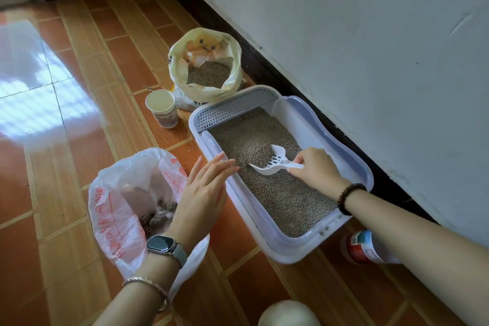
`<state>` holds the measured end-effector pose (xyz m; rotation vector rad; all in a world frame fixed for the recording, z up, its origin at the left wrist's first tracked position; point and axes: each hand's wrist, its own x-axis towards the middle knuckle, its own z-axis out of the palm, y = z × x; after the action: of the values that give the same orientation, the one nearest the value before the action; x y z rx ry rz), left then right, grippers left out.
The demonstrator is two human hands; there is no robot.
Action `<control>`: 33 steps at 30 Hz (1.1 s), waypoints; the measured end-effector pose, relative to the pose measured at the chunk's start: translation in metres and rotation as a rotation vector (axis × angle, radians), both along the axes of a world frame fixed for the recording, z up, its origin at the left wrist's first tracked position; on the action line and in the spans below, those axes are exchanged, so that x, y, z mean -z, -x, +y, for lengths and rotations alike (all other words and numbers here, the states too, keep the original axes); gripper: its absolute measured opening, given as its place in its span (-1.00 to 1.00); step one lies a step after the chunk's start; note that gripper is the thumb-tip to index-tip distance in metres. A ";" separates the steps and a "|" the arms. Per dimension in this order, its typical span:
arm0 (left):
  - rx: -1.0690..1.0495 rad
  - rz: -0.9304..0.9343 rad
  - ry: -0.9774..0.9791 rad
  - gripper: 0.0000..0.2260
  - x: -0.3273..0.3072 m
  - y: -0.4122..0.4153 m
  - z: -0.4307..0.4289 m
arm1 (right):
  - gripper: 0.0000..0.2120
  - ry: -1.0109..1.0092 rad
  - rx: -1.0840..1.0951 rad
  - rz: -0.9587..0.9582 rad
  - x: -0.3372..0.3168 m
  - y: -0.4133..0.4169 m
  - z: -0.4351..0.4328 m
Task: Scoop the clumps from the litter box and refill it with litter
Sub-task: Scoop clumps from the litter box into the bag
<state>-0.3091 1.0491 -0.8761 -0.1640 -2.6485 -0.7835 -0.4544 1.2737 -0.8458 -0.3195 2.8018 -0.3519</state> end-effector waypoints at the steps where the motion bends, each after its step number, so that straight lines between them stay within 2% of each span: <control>1: 0.000 0.002 0.004 -0.61 0.000 0.000 -0.001 | -0.87 -0.005 -0.005 0.008 0.003 0.003 -0.005; 9: 0.006 -0.002 0.034 -0.65 0.001 -0.001 -0.002 | -0.84 0.008 -0.027 0.053 0.020 0.027 -0.039; 21: 0.013 -0.043 0.063 -0.64 -0.003 0.000 -0.002 | -0.87 0.234 -0.007 0.066 0.041 0.042 -0.083; 28: 0.016 -0.036 0.062 -0.65 -0.002 0.002 -0.002 | -0.87 0.361 -0.013 -0.008 0.048 0.041 -0.074; 33: 0.004 -0.003 0.041 -0.62 0.002 0.002 -0.001 | -0.88 0.342 -0.057 0.007 0.034 0.040 -0.051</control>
<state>-0.3112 1.0482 -0.8778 -0.1797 -2.6689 -0.7324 -0.4939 1.2229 -0.8801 -0.4740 2.7246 -0.8203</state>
